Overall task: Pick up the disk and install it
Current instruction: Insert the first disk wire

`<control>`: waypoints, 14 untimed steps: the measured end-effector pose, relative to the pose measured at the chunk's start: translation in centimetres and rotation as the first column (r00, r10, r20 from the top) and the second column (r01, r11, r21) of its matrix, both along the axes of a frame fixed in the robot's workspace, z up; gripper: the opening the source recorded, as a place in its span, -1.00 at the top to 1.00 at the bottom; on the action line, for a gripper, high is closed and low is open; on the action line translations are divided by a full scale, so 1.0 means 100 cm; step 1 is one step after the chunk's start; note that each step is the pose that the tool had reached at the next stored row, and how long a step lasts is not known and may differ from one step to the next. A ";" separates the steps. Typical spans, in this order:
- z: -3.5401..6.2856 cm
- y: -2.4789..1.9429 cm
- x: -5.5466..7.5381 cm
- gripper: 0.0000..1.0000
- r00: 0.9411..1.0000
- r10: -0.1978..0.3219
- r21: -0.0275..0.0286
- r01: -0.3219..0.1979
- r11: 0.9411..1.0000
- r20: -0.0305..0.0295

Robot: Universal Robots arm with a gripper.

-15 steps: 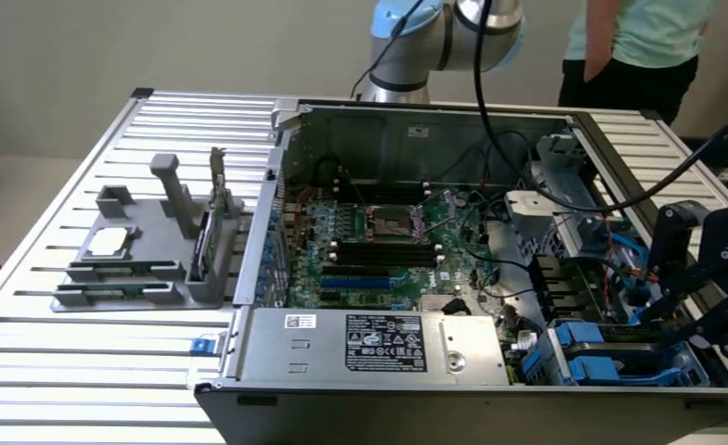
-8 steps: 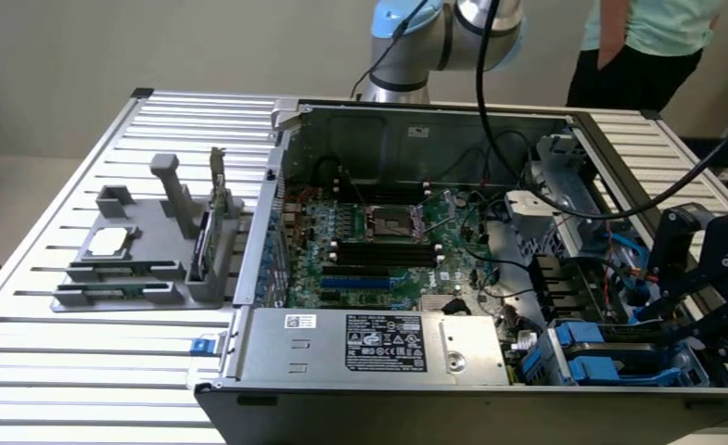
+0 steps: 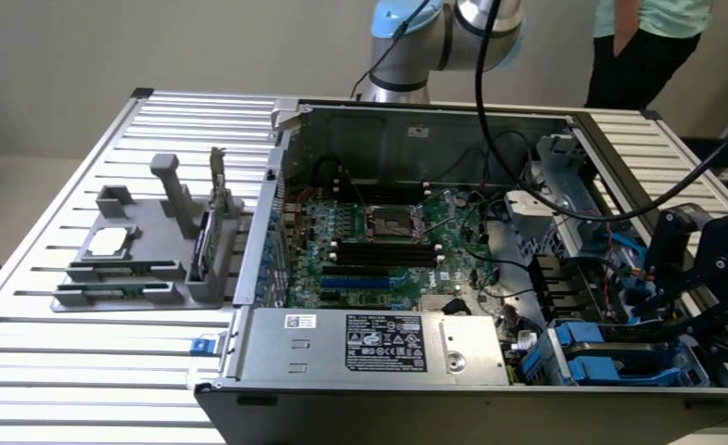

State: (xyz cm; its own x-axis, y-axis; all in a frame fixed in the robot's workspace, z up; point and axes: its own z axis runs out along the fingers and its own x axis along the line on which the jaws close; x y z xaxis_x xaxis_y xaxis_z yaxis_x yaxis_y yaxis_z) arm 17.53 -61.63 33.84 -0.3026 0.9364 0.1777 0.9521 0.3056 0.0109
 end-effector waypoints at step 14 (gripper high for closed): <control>-0.0021 -0.0008 -0.002 0.37 0.999 0.000 0.004 0.000 1.000 0.051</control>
